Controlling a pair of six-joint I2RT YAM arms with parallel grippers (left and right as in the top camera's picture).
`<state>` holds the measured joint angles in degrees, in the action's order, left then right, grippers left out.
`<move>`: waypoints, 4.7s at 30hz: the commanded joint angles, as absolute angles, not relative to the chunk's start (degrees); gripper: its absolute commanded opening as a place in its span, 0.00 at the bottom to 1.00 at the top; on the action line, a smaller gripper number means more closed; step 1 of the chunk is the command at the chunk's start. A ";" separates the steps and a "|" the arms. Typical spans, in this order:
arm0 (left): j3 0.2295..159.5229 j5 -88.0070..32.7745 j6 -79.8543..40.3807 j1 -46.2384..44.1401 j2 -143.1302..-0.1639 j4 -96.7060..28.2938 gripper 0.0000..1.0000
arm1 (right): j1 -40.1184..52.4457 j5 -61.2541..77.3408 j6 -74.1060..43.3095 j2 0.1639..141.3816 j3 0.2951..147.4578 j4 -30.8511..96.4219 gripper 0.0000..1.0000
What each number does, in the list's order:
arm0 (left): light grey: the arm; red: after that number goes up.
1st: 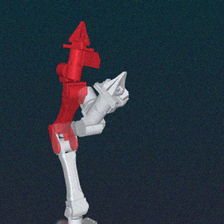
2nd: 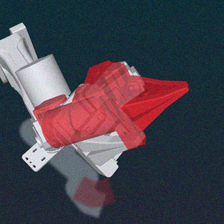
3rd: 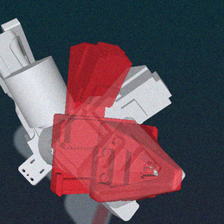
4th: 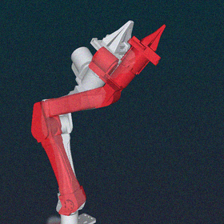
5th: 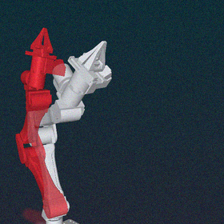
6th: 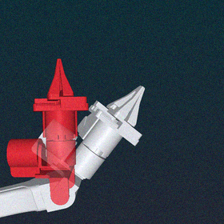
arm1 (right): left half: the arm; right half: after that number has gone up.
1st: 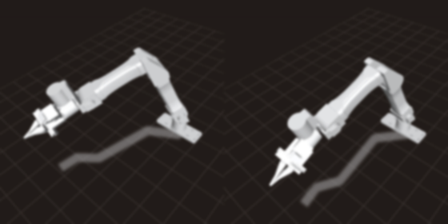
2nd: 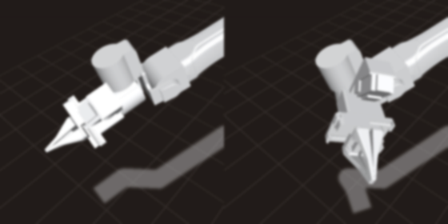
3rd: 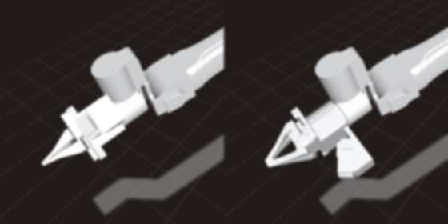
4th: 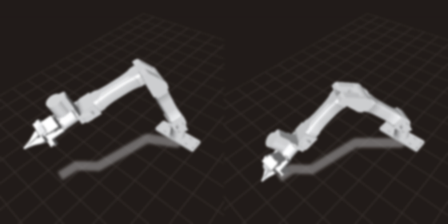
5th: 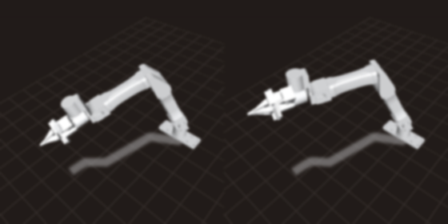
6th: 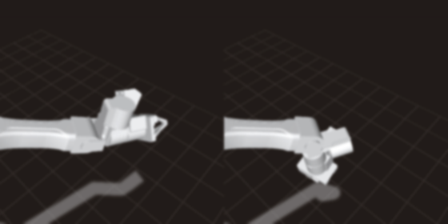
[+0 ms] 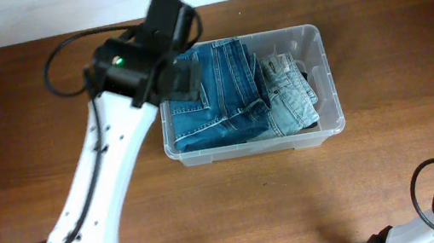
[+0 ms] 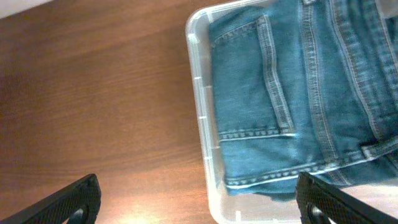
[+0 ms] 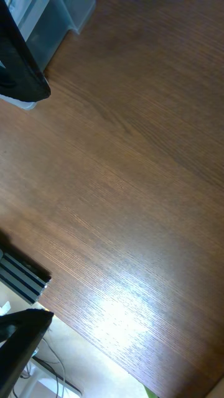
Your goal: Pack container
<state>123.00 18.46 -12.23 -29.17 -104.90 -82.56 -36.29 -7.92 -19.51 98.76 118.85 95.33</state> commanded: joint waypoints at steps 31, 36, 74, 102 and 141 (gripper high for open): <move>4.82 -1.76 4.23 -4.08 -17.08 8.62 0.99 | -36.40 -8.19 -20.25 99.00 118.65 95.15 0.99; 1.39 -1.69 4.27 -1.50 -10.22 12.19 0.99 | -36.40 -8.19 -20.25 99.00 118.65 95.15 0.98; 0.51 -0.23 4.40 2.42 -0.30 -4.75 0.99 | -36.40 -8.19 -20.25 99.00 118.65 95.15 0.98; 0.54 -0.23 4.40 2.42 -0.30 -4.75 0.99 | -35.75 -8.67 -19.79 98.61 118.65 95.18 0.98; 0.51 -0.23 4.40 2.42 -0.30 -4.75 0.99 | -2.26 -3.25 -21.67 6.68 11.33 9.56 0.99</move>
